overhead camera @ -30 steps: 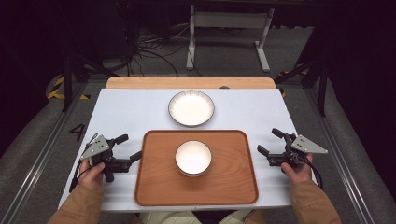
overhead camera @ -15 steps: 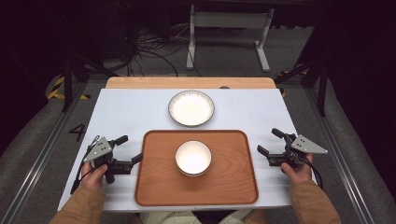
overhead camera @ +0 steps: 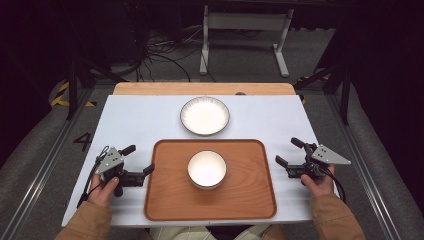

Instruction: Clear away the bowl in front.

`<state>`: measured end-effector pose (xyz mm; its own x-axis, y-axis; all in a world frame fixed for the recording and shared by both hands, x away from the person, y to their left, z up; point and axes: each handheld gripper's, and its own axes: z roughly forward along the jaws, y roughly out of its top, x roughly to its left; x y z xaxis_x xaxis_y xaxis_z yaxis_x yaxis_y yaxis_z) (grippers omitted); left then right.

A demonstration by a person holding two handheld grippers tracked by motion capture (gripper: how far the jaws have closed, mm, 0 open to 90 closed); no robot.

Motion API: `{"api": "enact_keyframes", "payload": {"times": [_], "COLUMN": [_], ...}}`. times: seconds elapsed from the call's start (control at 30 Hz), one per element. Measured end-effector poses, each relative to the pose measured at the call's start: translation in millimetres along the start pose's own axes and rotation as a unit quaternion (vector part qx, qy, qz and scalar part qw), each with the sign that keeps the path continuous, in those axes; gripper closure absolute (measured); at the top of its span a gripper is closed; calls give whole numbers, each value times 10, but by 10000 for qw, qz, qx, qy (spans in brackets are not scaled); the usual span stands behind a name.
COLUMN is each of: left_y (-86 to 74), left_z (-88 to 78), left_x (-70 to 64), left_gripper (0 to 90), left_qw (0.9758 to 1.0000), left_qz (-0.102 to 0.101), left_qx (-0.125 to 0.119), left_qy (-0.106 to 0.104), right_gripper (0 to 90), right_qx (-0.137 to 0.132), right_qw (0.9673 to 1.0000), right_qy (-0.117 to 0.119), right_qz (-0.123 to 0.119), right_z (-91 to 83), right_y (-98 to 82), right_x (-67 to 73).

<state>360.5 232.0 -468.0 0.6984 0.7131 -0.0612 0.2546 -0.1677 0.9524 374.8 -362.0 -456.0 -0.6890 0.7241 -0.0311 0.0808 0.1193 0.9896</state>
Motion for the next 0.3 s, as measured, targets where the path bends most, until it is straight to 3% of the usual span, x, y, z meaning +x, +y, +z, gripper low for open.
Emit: {"api": "enact_keyframes", "payload": {"times": [0.3], "left_y": [-2], "left_z": [1], "left_x": [0], "left_gripper": [15], "left_qw": [10000], "left_qz": [0], "left_qx": [-24], "left_qy": [-6], "right_gripper": [53], "right_qx": [6], "right_qw": [10000], "right_qy": [-3], "right_qz": [1], "right_z": [-1], "right_y": [0], "right_x": [0]}}
